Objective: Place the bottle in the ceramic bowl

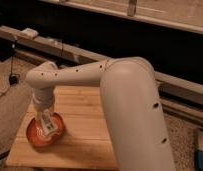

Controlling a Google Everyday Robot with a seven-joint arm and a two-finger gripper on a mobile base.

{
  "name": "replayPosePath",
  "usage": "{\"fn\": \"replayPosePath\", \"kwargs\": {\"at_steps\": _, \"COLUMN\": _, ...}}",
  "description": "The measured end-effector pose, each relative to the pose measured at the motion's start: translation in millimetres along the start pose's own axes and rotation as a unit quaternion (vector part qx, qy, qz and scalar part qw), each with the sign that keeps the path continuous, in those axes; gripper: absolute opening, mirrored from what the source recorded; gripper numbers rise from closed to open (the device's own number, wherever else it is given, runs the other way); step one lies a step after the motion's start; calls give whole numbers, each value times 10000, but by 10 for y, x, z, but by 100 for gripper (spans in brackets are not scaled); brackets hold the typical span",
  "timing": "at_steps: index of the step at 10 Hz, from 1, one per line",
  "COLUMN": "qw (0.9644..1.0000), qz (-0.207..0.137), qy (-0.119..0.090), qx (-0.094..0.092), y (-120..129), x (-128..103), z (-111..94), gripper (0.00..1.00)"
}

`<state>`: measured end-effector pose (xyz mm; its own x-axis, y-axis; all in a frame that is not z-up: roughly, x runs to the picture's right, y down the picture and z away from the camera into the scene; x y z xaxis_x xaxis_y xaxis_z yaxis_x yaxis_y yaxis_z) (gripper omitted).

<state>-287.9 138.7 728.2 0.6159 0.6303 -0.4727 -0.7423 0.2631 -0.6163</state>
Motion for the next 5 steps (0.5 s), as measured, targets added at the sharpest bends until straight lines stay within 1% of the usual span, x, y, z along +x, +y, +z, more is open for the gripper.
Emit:
{"fn": "replayPosePath", "kwargs": {"at_steps": 2, "qw": 10000, "qz": -74, "qy": -29, "qx": -51, "y": 18, "x": -24, "z": 16, "gripper": 54}}
{"fn": "replayPosePath", "kwargs": {"at_steps": 3, "qw": 9999, "qz": -106, "qy": -39, "qx": -68, "y": 33, "x": -25, "z": 31, "gripper": 64}}
{"fn": "replayPosePath", "kwargs": {"at_steps": 5, "qw": 9998, "qz": -132, "qy": -82, "qx": -113, "y": 41, "x": -25, "z": 39, "gripper": 79}}
